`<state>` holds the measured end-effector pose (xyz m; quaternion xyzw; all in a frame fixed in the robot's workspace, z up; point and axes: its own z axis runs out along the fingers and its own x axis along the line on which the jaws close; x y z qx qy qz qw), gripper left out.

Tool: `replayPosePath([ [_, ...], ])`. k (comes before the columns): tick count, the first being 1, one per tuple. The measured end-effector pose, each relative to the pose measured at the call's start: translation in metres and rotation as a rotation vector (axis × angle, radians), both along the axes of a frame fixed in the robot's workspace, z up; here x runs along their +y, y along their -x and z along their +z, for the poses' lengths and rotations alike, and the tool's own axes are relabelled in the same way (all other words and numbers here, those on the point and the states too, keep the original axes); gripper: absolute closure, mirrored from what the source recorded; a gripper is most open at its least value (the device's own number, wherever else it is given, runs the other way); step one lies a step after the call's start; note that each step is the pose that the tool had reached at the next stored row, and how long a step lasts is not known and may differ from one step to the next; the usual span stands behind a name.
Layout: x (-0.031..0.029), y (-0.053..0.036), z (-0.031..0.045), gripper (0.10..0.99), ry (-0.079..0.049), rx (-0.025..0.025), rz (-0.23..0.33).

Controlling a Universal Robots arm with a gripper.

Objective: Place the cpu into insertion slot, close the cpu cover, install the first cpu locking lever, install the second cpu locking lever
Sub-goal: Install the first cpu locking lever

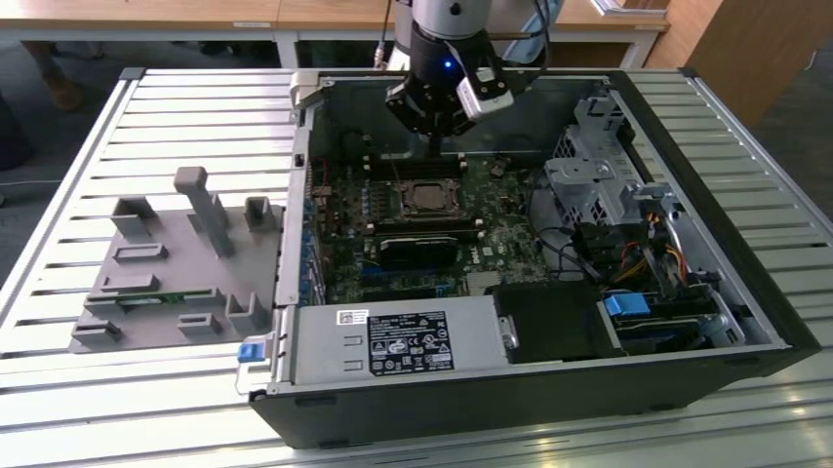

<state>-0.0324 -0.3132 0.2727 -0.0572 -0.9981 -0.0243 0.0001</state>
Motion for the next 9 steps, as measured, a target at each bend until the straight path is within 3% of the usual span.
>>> replayPosePath([
  [4, -0.0002, 0.0082, -0.0001, 0.969, 0.000, -0.0060, 0.000],
  [9, -0.0002, 0.0107, -0.0005, 0.969, -0.001, -0.0065, 0.049],
])
